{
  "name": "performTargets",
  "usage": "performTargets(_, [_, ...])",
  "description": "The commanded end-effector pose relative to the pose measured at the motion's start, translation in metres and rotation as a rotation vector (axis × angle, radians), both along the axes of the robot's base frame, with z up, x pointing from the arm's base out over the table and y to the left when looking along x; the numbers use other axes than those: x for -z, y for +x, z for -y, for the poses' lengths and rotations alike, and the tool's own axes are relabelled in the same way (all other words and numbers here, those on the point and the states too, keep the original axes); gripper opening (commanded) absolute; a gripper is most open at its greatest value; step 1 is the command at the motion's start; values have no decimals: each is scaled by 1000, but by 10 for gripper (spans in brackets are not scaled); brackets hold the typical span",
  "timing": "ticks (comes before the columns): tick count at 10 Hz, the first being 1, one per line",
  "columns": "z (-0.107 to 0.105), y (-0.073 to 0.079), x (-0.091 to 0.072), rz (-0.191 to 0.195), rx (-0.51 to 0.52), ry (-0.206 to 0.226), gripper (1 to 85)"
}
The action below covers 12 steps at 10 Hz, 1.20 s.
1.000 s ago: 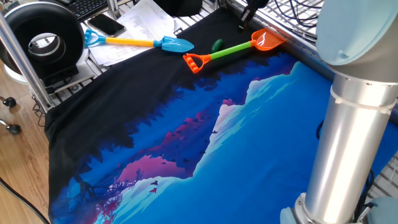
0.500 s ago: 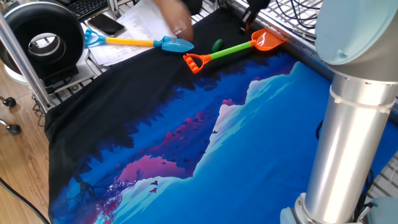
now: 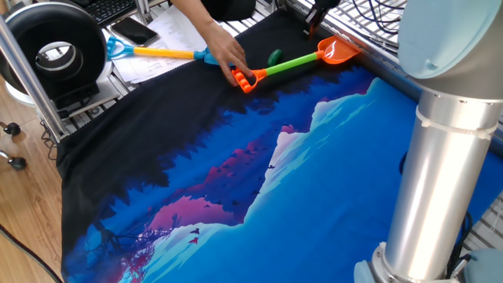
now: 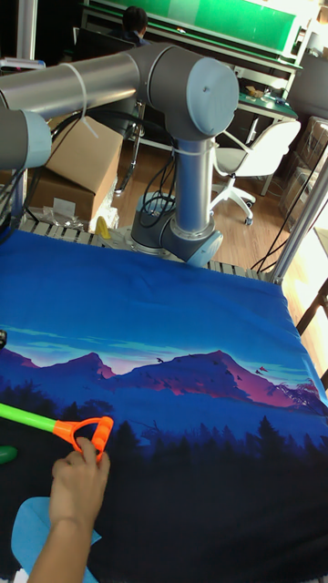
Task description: Use a shovel to scoop up an object
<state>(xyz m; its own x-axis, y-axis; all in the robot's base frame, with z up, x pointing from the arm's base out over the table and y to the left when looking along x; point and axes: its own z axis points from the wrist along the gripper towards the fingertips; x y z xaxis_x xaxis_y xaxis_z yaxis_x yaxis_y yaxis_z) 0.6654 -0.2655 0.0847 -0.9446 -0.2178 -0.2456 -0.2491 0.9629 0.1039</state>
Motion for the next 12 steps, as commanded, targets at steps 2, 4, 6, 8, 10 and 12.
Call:
performTargets(2, [3,-2,-2,-9,4,7,13])
performTargets(4, [3,-1,-1,-11,-3,4,13])
performTargets(6, [2,-2,0,-16,-11,7,13])
performTargets(8, [2,-4,3,-23,-15,3,13])
performTargets(10, [0,-5,4,-25,-19,9,13])
performTargets(12, [1,-6,5,-29,-22,2,13])
